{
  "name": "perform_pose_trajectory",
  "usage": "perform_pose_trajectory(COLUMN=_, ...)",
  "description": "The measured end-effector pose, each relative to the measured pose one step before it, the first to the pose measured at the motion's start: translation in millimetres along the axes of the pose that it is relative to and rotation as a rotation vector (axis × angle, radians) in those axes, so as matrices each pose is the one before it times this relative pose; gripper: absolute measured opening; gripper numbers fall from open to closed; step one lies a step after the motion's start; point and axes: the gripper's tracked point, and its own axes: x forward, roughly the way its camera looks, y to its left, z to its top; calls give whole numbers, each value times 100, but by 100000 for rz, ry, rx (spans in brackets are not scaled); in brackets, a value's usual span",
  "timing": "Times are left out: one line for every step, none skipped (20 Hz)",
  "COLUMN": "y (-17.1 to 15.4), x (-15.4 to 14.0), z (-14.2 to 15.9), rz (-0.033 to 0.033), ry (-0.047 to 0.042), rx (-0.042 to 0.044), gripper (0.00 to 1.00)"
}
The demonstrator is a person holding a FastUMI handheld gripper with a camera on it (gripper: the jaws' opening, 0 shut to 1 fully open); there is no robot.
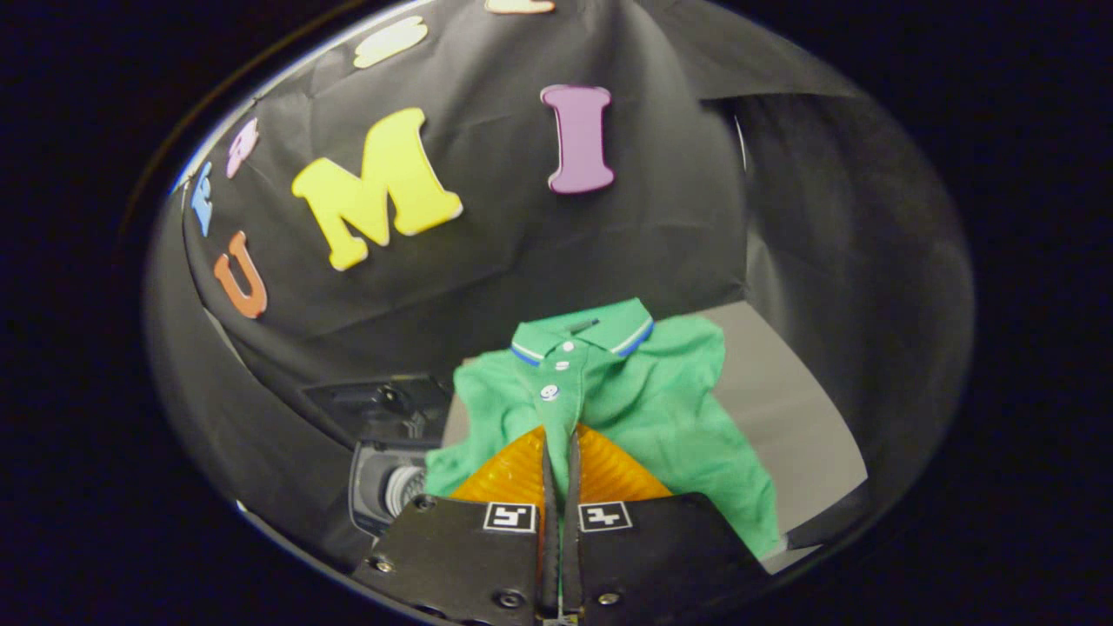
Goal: Put the clothes into the washing machine and then close the washing machine lid.
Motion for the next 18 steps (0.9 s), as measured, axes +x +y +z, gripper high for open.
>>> perform_pose_trajectory(y=1018, x=-926, z=1135, rz=1885, ry=-3392, rx=755, gripper=5)
perform_pose_trajectory(y=1190, x=-1141, z=1086, rz=3023, ry=-4095, rx=191, gripper=5)
perform_pose_trajectory(y=1079, x=-705, z=1030, rz=1573, ry=-2718, rx=-845, gripper=5)
perform_pose_trajectory(y=996, x=-687, z=811, rz=1366, ry=-3235, rx=-780, gripper=5)
perform_pose_trajectory(y=1061, x=-660, z=817, rz=1416, ry=-1954, rx=-939, gripper=5)
perform_pose_trajectory(y=1237, x=-779, z=792, rz=1638, ry=-2407, rx=-372, gripper=5)
perform_pose_trajectory(y=1382, x=-644, z=930, rz=2002, ry=-2299, rx=-377, gripper=5)
perform_pose_trajectory(y=1252, x=-646, z=746, rz=1535, ry=-2449, rx=-605, gripper=5)
perform_pose_trajectory(y=1383, x=-186, z=802, rz=2192, ry=-2086, rx=-948, gripper=5)
perform_pose_trajectory(y=1558, x=-343, z=697, rz=1984, ry=-2257, rx=-603, gripper=5)
perform_pose_trajectory(y=1539, x=-181, z=837, rz=2210, ry=-1464, rx=-886, gripper=5)
perform_pose_trajectory(y=1527, x=-164, z=586, rz=1841, ry=-1544, rx=-628, gripper=5)
perform_pose_trajectory(y=1502, x=-309, z=729, rz=1766, ry=-1711, rx=-720, gripper=5)
perform_pose_trajectory(y=1501, x=-113, z=719, rz=1818, ry=-1197, rx=-1233, gripper=5)
perform_pose_trajectory(y=1325, x=-387, z=720, rz=1753, ry=-1579, rx=-667, gripper=5)
perform_pose_trajectory(y=1736, x=-103, z=309, rz=1738, ry=-522, rx=-557, gripper=5)
perform_pose_trajectory(y=1301, x=223, z=296, rz=1562, ry=-271, rx=-996, gripper=5)
perform_pose_trajectory(y=989, x=533, z=-142, rz=495, ry=-114, rx=-729, gripper=5)
